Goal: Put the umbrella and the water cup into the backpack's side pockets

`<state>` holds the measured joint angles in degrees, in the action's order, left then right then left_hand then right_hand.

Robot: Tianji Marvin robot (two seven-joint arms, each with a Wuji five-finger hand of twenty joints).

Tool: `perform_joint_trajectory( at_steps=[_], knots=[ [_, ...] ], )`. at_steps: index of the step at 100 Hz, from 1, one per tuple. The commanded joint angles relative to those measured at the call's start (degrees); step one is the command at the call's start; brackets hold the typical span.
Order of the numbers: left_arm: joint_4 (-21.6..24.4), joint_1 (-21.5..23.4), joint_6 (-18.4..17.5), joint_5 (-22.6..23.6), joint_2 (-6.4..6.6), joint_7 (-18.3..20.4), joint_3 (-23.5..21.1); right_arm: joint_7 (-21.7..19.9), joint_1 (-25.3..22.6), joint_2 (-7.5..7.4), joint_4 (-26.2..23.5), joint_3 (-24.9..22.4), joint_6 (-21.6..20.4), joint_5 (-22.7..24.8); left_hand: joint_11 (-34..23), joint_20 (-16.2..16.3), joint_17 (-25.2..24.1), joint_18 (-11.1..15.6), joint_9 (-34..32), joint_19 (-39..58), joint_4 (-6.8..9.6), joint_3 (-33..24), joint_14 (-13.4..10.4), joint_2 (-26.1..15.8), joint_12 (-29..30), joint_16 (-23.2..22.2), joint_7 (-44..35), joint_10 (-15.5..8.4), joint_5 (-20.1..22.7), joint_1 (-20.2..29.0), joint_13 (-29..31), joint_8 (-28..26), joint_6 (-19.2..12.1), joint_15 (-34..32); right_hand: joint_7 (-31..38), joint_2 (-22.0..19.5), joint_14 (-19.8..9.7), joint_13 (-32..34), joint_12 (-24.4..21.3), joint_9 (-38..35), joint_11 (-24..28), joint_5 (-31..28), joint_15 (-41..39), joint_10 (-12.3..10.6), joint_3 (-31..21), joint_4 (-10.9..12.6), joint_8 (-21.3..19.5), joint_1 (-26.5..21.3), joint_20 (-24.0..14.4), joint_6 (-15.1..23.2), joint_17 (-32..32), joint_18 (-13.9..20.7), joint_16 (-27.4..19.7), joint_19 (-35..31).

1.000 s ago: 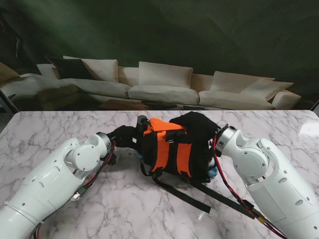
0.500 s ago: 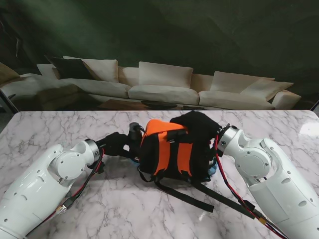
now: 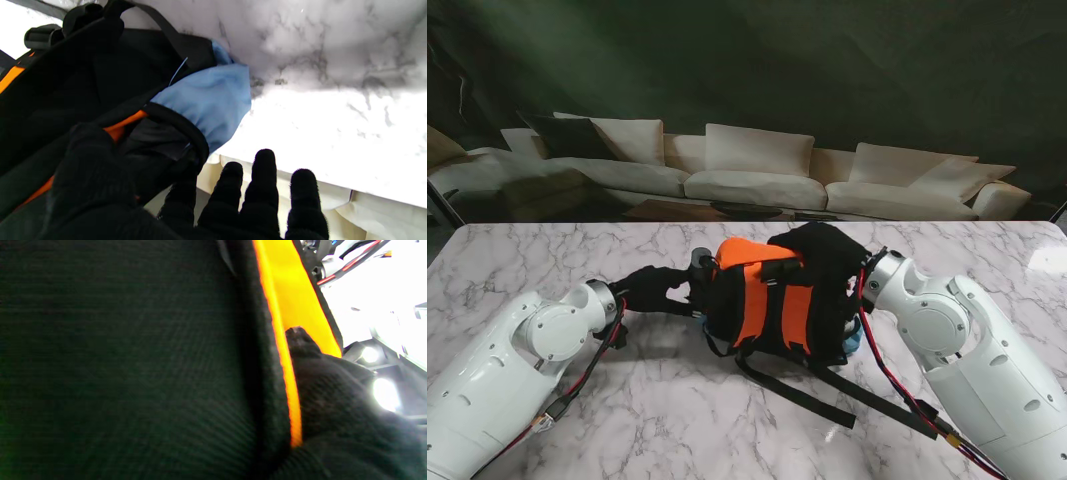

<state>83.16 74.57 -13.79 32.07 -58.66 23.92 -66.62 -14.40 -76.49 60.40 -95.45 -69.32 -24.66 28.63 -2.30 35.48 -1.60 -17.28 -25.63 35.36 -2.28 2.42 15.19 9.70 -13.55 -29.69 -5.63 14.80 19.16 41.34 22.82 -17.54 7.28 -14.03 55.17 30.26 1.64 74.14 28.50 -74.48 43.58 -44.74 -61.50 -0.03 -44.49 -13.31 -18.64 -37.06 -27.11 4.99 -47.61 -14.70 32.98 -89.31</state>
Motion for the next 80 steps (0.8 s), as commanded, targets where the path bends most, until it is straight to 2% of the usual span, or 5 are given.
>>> perform_joint_trajectory(
  at_steps=[1, 38, 57, 64, 80],
  knots=[
    [1.55, 0.14, -1.06, -0.17, 0.10, -0.44, -0.84, 0.22, 0.16, 0.06, -0.33, -0.18, 0.28, 0.15, 0.39, -0.10, 0.29, -1.85, 1.35, -1.20, 0.87, -1.22, 0.16, 0.83, 0.75, 0.03, 2.70, 0.33, -1.98, -0.38, -0.34, 1.41, 4.57, 0.22, 2.01, -4.10, -0.96, 1.41, 0.94, -0.08, -0.06, -0.73, -0.85, -1.65, -4.60, 0.18, -1.71, -6.21, -0.45, 12.70, 0.11, 0.07, 0.37, -0.21],
    [2.54, 1.18, -3.62, -2.35, -1.34, -6.85, -2.26, 0.15, 0.88, 0.09, 0.10, 0.51, 0.21, -0.06, -1.56, 0.14, 1.00, -2.54, -1.38, -0.16, 1.51, -1.87, -0.75, -2.29, -1.25, -0.74, -2.74, -4.13, 5.50, 11.15, 2.19, -3.98, -9.04, -0.94, 1.92, -4.09, -0.96, 1.40, 0.97, -0.09, -0.16, -0.70, -0.89, -1.62, -4.64, 0.19, -1.63, -6.20, -0.53, 12.68, 0.09, 0.05, 0.40, -0.24],
    [-1.06, -1.44, -2.64, -5.79, -1.71, -6.31, 1.36, 0.32, 1.11, 0.16, 0.32, 0.87, 0.30, -0.20, -3.60, -0.03, 1.14, -2.30, -3.83, -0.27, 1.68, -1.96, -1.23, -2.82, -2.43, -1.20, -6.02, -5.12, 9.13, 14.87, 3.73, -6.32, -11.36, -1.38, 1.95, -4.08, -0.96, 1.39, 0.99, -0.10, -0.18, -0.73, -0.87, -1.58, -4.64, 0.19, -1.63, -6.21, -0.57, 12.78, 0.11, 0.00, 0.40, -0.24],
    [-2.91, -2.42, -2.17, -6.61, -2.19, -7.62, 2.84, 0.47, 1.16, 0.20, 0.42, 0.89, 0.27, -0.23, -5.22, 0.59, 1.41, -2.29, -6.31, 0.75, 1.62, -2.12, -1.59, -1.01, -3.86, -1.96, -12.22, -5.71, 13.52, 19.56, 4.79, -14.81, -12.22, -2.03, 1.97, -4.07, -0.92, 1.41, 1.00, -0.06, -0.19, -0.75, -0.89, -1.67, -4.64, 0.18, -1.63, -6.21, -0.58, 12.75, 0.11, 0.00, 0.41, -0.23],
    [-7.47, -5.11, -1.02, -6.64, -2.85, -9.44, 6.54, 0.76, 1.24, 0.29, 0.59, 0.75, 0.42, -0.35, -7.19, 1.21, 1.78, -1.88, -8.25, 2.22, 2.02, -2.81, -1.83, -0.90, -5.18, -2.80, -19.74, -6.33, 20.73, 24.80, 5.75, -19.47, -11.56, -3.09, 1.98, -4.04, -0.91, 1.39, 1.03, -0.08, -0.17, -0.75, -0.90, -1.63, -4.67, 0.19, -1.63, -6.22, -0.61, 12.91, 0.10, 0.00, 0.42, -0.22]
  ],
)
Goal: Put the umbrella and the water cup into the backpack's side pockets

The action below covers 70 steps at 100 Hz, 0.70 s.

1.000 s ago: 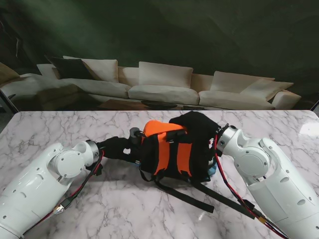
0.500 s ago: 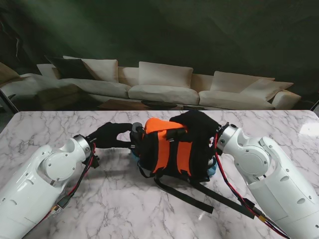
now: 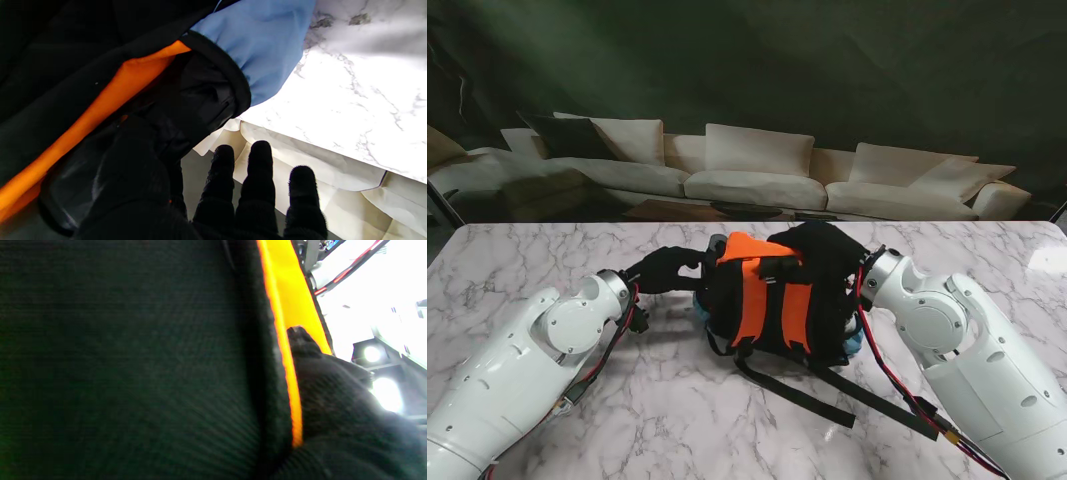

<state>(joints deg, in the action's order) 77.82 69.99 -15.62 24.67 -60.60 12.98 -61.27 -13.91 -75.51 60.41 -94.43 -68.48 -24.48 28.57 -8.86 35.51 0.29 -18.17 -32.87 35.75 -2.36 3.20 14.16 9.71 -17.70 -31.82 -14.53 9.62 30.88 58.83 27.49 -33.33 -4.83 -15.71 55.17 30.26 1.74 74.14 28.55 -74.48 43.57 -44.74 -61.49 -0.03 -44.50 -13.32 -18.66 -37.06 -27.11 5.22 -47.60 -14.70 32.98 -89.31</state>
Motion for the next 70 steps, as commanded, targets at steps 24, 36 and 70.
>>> perform_joint_trajectory(
  at_steps=[24, 36, 70],
  knots=[
    [-7.55, -3.19, 1.65, -0.21, -1.35, 1.40, 5.27, 0.80, 0.06, 0.38, -0.22, -0.11, 0.26, -0.24, -2.05, 0.79, -0.60, -1.14, -2.05, 2.77, 2.23, -3.04, -0.56, -1.38, -1.72, -1.07, -16.65, -1.34, 10.39, 8.45, 1.24, -1.19, 1.60, -1.85, 2.02, -4.03, -0.96, 1.38, 1.00, -0.07, -0.18, -0.72, -0.84, -1.64, -4.70, 0.20, -1.64, -6.28, -0.64, 12.83, 0.09, 0.00, 0.39, -0.21],
    [-6.67, -2.23, 1.00, -0.19, -1.15, 1.57, 4.13, 1.30, -0.05, 0.47, -0.40, -0.24, -0.19, -0.21, -2.05, 0.67, -0.85, -0.99, -1.84, 2.63, 2.01, -2.54, -0.42, -1.83, -1.64, -0.98, -15.87, -1.20, 9.70, 6.82, 0.87, 0.14, 2.19, -1.70, 2.08, -4.04, -0.97, 1.38, 1.01, -0.07, -0.18, -0.69, -0.78, -1.64, -4.77, 0.22, -1.71, -6.35, -0.65, 12.99, 0.09, 0.00, 0.36, -0.20],
    [3.59, 6.31, -4.09, 0.84, 0.05, 2.50, -7.91, 2.26, -0.94, 0.66, -3.76, -1.71, -2.18, -1.45, 1.94, -1.31, -1.39, -1.56, 2.95, -0.48, 1.51, -1.69, 1.04, -3.71, 0.72, 1.53, 4.26, 0.64, -2.11, -9.50, -1.66, 9.47, 11.07, 1.15, 2.37, -4.00, -1.21, 1.45, 1.14, -0.09, -0.01, -0.76, -1.01, -1.74, -4.89, 0.23, -2.10, -6.47, -0.69, 13.62, 0.04, 0.03, 0.45, -0.20]
  ],
)
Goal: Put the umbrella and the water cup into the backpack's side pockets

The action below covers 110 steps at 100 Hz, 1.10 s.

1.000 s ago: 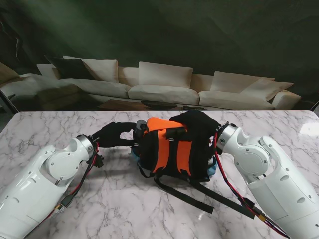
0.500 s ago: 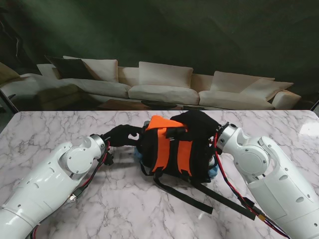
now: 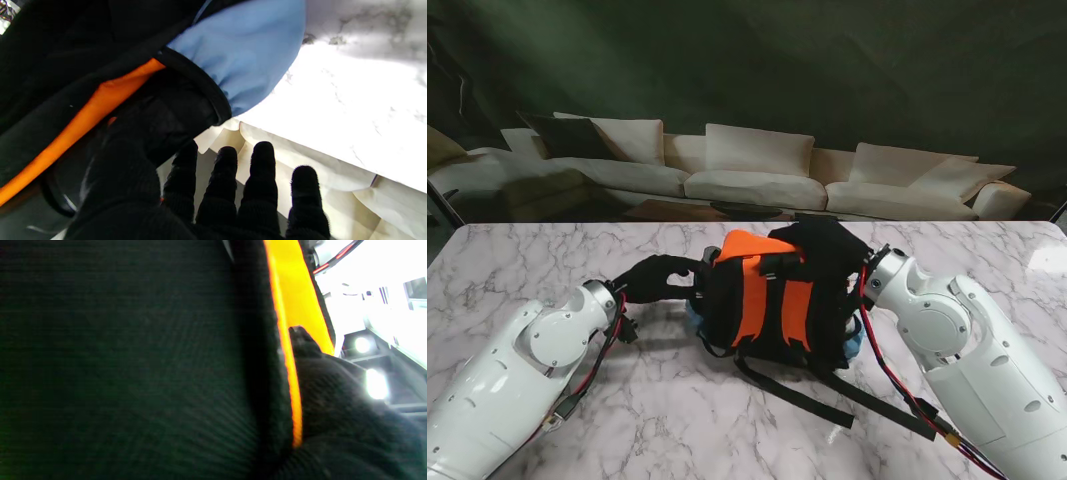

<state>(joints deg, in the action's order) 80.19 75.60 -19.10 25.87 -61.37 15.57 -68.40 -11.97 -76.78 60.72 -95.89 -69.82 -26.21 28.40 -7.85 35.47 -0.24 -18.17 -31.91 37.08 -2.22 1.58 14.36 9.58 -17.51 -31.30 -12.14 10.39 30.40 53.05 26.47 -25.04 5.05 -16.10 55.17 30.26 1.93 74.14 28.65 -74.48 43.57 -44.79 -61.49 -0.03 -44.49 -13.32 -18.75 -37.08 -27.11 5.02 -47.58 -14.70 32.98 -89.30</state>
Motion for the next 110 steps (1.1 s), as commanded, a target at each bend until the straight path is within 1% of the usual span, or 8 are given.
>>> perform_joint_trajectory(
  at_steps=[1, 9, 27, 67, 80, 96, 105, 110],
  knots=[
    [1.50, 0.94, -0.77, -0.37, 0.82, -0.15, -1.13, 0.28, 0.32, 0.35, -2.42, -0.40, -0.46, -1.44, 0.96, -1.37, -0.86, -1.67, 1.96, -1.98, 1.29, 0.09, 0.90, -3.87, 0.53, 1.06, 1.98, -0.22, -1.77, -4.36, -0.59, 1.22, 1.12, 1.56, 2.40, -3.99, -1.41, 1.45, 1.05, -0.09, 0.00, -0.74, -1.02, -1.77, -4.90, 0.23, -2.03, -6.46, -0.69, 13.81, 0.01, 0.04, 0.46, -0.22],
    [3.91, 2.84, -1.66, -1.04, 0.69, -0.95, -3.76, -0.86, 0.27, 0.21, -3.49, -0.65, -0.31, -3.25, 1.04, -2.50, -0.26, -3.65, 1.03, -4.15, 0.95, 0.18, 1.88, -5.70, 0.44, 2.34, 2.15, -0.54, -1.42, -8.26, -1.19, 1.09, 0.69, 2.74, 2.43, -4.00, -1.38, 1.39, 1.10, -0.01, 0.03, -0.81, -1.03, -1.71, -4.90, 0.20, -2.14, -6.44, -0.66, 14.07, -0.08, -0.10, 0.47, -0.14],
    [7.57, 5.75, -1.54, -0.20, -0.10, -5.22, -7.29, -4.22, 0.84, -0.23, -4.18, -0.51, -0.08, -7.95, 1.38, -4.68, 0.04, -2.85, -0.19, -7.88, 0.95, -0.09, 1.53, -7.89, 0.28, 5.55, 0.43, -0.40, 2.86, -6.80, -3.22, -0.22, 0.82, 4.76, 2.69, -4.17, -1.18, 1.29, 1.12, 0.22, -0.12, -1.04, -0.34, -1.94, -4.58, 0.20, -2.83, -6.59, -0.49, 15.28, 0.24, -0.62, 0.18, 0.34],
    [13.07, 12.76, 5.33, -3.11, -3.13, -16.80, -8.80, -2.34, 2.53, -0.71, 1.21, -0.41, -5.87, 0.19, -0.21, -1.44, 1.46, -2.83, -3.04, -3.15, 1.25, 0.14, 1.47, -8.55, -1.48, 2.74, 0.39, 0.10, 3.21, -3.55, -0.34, -0.72, 2.47, 1.34, 2.42, -3.78, -1.67, 1.20, 1.27, 1.34, -1.66, -2.09, 4.20, -4.13, -4.48, 0.38, -4.60, -6.07, -0.10, 20.26, 3.93, -0.96, -1.08, 3.62],
    [13.91, 14.56, 6.16, -4.40, -3.67, -18.66, -9.03, -2.77, 2.62, -0.86, 1.59, -0.20, -6.02, 0.70, 1.73, -2.71, 1.16, -2.96, -0.12, -4.47, 1.20, 0.21, 1.33, -8.78, -0.33, 3.56, 1.66, 0.16, 1.03, -4.14, -1.46, -0.16, 2.54, 3.15, 1.84, -3.72, -1.74, 1.21, 1.23, 1.50, -2.70, -1.53, 6.29, -4.38, -4.38, 0.28, -4.12, -5.93, -0.19, 19.99, 4.80, -1.03, -1.53, 4.52],
    [12.63, 14.93, 5.73, -2.99, -4.04, -21.23, -8.26, -2.35, 3.47, -0.75, 3.89, 1.83, -5.19, 1.72, 6.37, -7.85, 1.32, -0.43, 8.62, -10.88, 1.06, 0.32, 0.94, -9.14, 5.58, 8.90, 2.92, 0.31, -1.10, -5.75, -6.38, 0.54, 1.93, 7.36, -0.12, -3.73, -1.78, -0.40, 0.07, 5.04, -8.76, 2.94, 19.50, -4.50, -4.70, 0.09, 0.82, -5.39, 0.12, 17.52, 9.22, -2.32, -4.04, 10.03],
    [11.87, 14.95, 5.13, -3.23, -4.30, -22.20, -7.65, -1.59, 4.17, -0.68, 5.56, 2.93, -4.68, 3.80, 5.64, -7.99, 1.36, 0.04, 7.57, -11.04, 1.09, 0.27, 0.42, -9.27, 5.43, 8.95, 3.18, 0.39, -1.85, -5.76, -6.06, 0.62, 2.09, 6.89, -3.37, -3.83, -1.77, -8.02, -0.49, 13.15, -14.15, 9.85, 31.51, -3.68, -4.45, -0.57, 1.88, -0.60, 0.90, 14.67, 14.96, -2.75, -4.57, 15.72],
    [11.48, 14.92, 4.98, -3.39, -4.37, -22.52, -7.36, -1.13, 4.45, -0.61, 6.38, 3.36, -4.36, 4.39, 5.14, -8.02, 1.33, 0.11, 7.08, -11.14, 1.11, 0.26, 0.20, -9.37, 5.16, 8.80, 3.20, 0.44, -1.96, -5.73, -5.87, 0.62, 2.31, 6.50, -9.28, -4.45, -0.80, -13.46, -3.85, 19.67, -14.90, 12.46, 38.00, -2.66, -5.28, 0.57, 0.92, 5.15, 1.23, 11.42, 18.91, -2.78, -5.49, 19.15]
  ],
)
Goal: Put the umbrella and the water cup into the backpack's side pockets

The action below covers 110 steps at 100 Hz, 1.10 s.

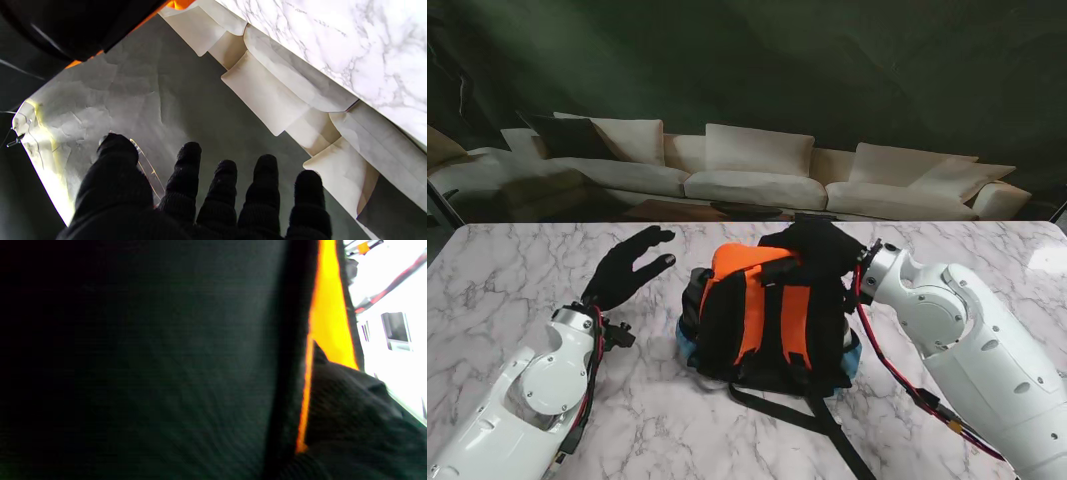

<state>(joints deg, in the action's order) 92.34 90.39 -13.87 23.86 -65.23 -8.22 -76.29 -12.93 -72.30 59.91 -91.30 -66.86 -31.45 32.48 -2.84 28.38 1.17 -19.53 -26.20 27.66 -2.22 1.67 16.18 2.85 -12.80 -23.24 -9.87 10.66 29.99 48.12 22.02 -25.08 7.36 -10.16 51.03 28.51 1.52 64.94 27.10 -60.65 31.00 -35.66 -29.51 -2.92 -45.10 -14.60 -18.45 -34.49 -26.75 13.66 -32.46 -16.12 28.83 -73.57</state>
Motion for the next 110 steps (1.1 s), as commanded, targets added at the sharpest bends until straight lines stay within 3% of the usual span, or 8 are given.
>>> perform_joint_trajectory(
  at_steps=[1, 5, 8, 33, 42, 63, 97, 110],
  knots=[
    [-0.74, 0.12, -0.27, -1.33, -0.51, 1.24, 0.57, -0.11, 0.02, 0.22, 1.92, 0.46, 0.95, 0.35, 0.05, -0.93, -0.08, 1.45, 1.29, -1.73, 1.11, 0.20, -1.64, -2.61, 0.40, 0.71, 0.92, 0.14, -1.57, -0.83, -1.42, 0.66, -0.02, 0.50, -7.42, -3.00, -0.12, -5.69, -3.00, 7.31, -2.40, 3.66, 7.40, 0.46, -5.00, 2.63, -0.69, 4.40, 0.97, 1.91, 4.87, -1.35, -1.91, 4.23],
    [-0.95, 0.10, -0.19, -1.02, -0.46, 1.27, 0.64, -0.08, 0.11, 0.25, 2.28, 0.64, 1.30, 0.27, -0.28, -0.91, -0.12, 1.46, 0.92, -1.77, 1.12, 0.19, -1.54, -2.58, 0.16, 0.60, 0.87, 0.23, -1.53, -0.80, -1.38, 0.63, 0.15, 0.30, -13.44, -4.19, 0.76, -9.94, -4.55, 11.91, -3.18, 4.51, 10.56, 1.47, -5.94, 7.28, -3.97, 9.47, 1.43, -0.36, 7.89, -1.58, -3.53, 6.61],
    [-1.05, 0.09, -0.13, -0.81, -0.45, 1.25, 0.68, -0.09, 0.10, 0.27, 2.41, 0.69, 1.60, 0.14, -0.49, -0.92, -0.32, 1.24, 0.64, -1.90, 1.13, 0.21, -1.66, -2.60, 0.00, 0.53, 0.86, 0.15, -1.55, -0.86, -1.37, 0.62, 0.26, 0.20, -16.19, -4.84, 1.78, -13.70, -5.44, 16.08, -3.80, 6.48, 12.90, 2.39, -4.94, 8.52, -5.62, 11.98, 1.92, -1.79, 10.63, -1.67, -5.04, 8.57],
    [-0.76, 0.32, -0.40, -0.07, -0.44, 0.82, 0.52, 0.23, -1.20, 0.34, 0.27, -1.00, 2.44, 0.47, -0.56, -1.05, -1.15, 0.21, 0.55, -3.30, 1.15, 0.24, -1.86, -2.51, -0.48, 0.35, 1.03, 0.12, -2.01, -1.04, -1.42, 0.66, 0.28, 0.19, -28.00, -3.04, 9.72, -35.48, -13.26, 38.91, -8.60, 18.61, 24.21, 8.31, 6.95, 8.72, -5.43, 21.78, 7.59, -11.52, 23.68, -3.97, -17.49, 24.56],
    [-0.49, 0.48, 0.09, -0.07, -0.50, 0.64, 0.55, 0.07, -1.85, 0.39, -1.39, -2.05, 3.04, -0.23, -0.55, -1.04, -1.30, -0.07, 0.78, -3.94, 1.15, 0.25, -1.82, -2.57, -0.62, 0.30, 1.42, 0.11, -2.92, -1.20, -1.62, 0.80, 0.66, 0.27, -31.26, -2.03, 11.56, -39.15, -14.71, 42.78, -11.13, 21.14, 25.95, 10.05, 10.87, 8.71, -4.39, 23.25, 10.00, -14.53, 25.28, -4.79, -20.52, 28.17],
    [-0.06, 0.74, 0.66, 0.10, -0.25, 1.66, 0.37, 0.67, -3.23, 0.82, -5.11, -5.02, 4.37, -3.26, 0.56, -0.63, -1.85, 0.22, 5.01, -5.63, 1.15, 0.34, -2.13, -2.85, -0.65, 0.37, 2.91, 0.15, -6.45, -2.13, -3.99, 1.30, 1.31, 1.07, -34.62, -2.38, 12.93, -40.25, -16.43, 43.65, -14.25, 22.18, 26.32, 13.44, 10.42, 8.67, -3.34, 25.58, 12.44, -18.28, 24.46, -6.16, -23.04, 30.34],
    [-0.16, 0.90, 0.74, -0.36, -0.73, -0.22, 0.10, 6.47, -8.06, 2.03, -10.94, -13.84, 4.58, -3.92, -0.54, 1.01, -0.46, 0.05, 2.50, -6.80, 1.22, 0.18, -2.12, -2.91, -1.50, -0.09, 2.79, 0.07, -6.32, -1.87, -3.22, 1.27, 1.76, 0.52, -33.20, -12.33, 7.81, -35.82, -14.85, 40.48, -11.23, 19.74, 22.42, 10.40, 17.21, 10.06, -5.31, 19.77, 9.69, -14.31, 22.98, -3.80, -19.08, 25.09],
    [-0.15, 0.94, 0.81, -0.49, -0.89, -0.88, 0.09, 12.09, -11.56, 3.11, -13.04, -17.50, 7.93, -2.03, -1.45, 1.79, -0.14, 0.10, 0.35, -6.66, 1.26, 0.09, -1.79, -3.05, -2.15, -0.38, 2.50, 0.06, -5.65, -1.45, -2.41, 1.18, 1.89, 0.11, -30.51, -24.71, 6.87, -33.39, -14.13, 36.52, -10.21, 16.53, 21.54, 8.30, 34.90, 12.56, -5.69, -0.09, 9.14, -12.48, 21.50, -3.22, -18.31, 23.03]
  ],
)
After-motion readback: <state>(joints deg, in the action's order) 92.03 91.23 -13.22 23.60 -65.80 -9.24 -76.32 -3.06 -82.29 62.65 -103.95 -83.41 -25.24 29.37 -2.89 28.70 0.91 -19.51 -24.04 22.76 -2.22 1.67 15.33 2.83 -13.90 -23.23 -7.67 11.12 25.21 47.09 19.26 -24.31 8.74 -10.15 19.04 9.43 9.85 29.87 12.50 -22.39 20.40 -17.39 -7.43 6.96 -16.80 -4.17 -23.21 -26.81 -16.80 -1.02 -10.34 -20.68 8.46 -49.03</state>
